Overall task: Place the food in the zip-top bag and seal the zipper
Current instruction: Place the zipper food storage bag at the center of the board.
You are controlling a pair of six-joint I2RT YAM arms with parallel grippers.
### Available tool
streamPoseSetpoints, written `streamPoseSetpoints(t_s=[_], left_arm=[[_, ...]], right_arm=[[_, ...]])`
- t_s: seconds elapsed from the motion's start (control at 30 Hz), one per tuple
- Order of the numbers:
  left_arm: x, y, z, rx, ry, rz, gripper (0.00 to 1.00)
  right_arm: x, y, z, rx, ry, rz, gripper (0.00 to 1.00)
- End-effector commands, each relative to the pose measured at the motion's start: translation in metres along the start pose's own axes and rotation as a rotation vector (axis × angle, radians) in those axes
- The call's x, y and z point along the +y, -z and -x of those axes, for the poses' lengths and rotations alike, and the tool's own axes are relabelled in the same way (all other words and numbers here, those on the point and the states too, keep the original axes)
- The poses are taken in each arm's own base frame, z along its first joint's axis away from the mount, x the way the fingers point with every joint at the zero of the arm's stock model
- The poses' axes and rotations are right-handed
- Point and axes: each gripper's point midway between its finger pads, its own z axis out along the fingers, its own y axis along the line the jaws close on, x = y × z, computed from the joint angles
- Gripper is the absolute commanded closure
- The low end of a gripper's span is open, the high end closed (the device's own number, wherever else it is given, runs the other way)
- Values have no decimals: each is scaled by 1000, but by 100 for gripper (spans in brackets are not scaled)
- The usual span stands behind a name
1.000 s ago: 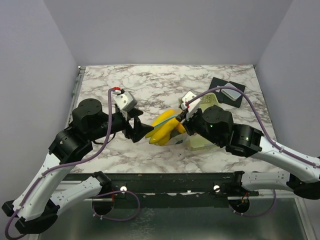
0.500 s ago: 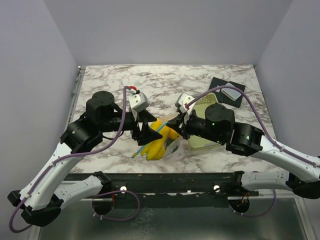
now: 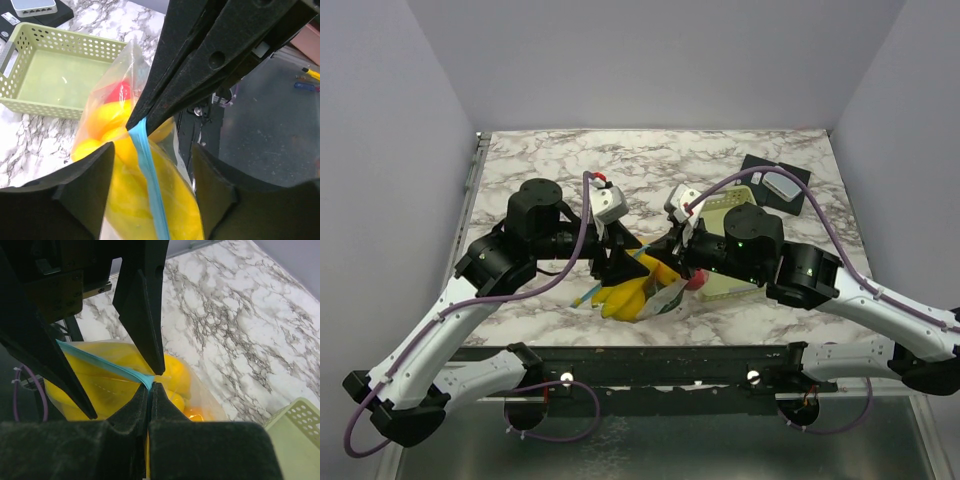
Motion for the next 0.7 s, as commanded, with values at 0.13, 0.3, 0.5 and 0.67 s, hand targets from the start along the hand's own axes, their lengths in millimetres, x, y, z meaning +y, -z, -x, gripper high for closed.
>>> streamPoseSetpoints(t_s=[0.13, 0.3, 0.5, 0.67], left_arm=[[4, -8, -17, 32, 9, -15, 63], [8, -9, -19, 38, -4, 1, 97], [12, -8, -19, 36, -19, 20, 100], [20, -7, -17, 31, -28, 71, 100]], right_arm=[[7, 7, 48, -145, -20, 40, 99], [11, 8, 50, -143, -19, 65, 99], [14, 9, 52, -143, -44, 78, 99], [12, 10, 53, -142, -43, 69, 99]])
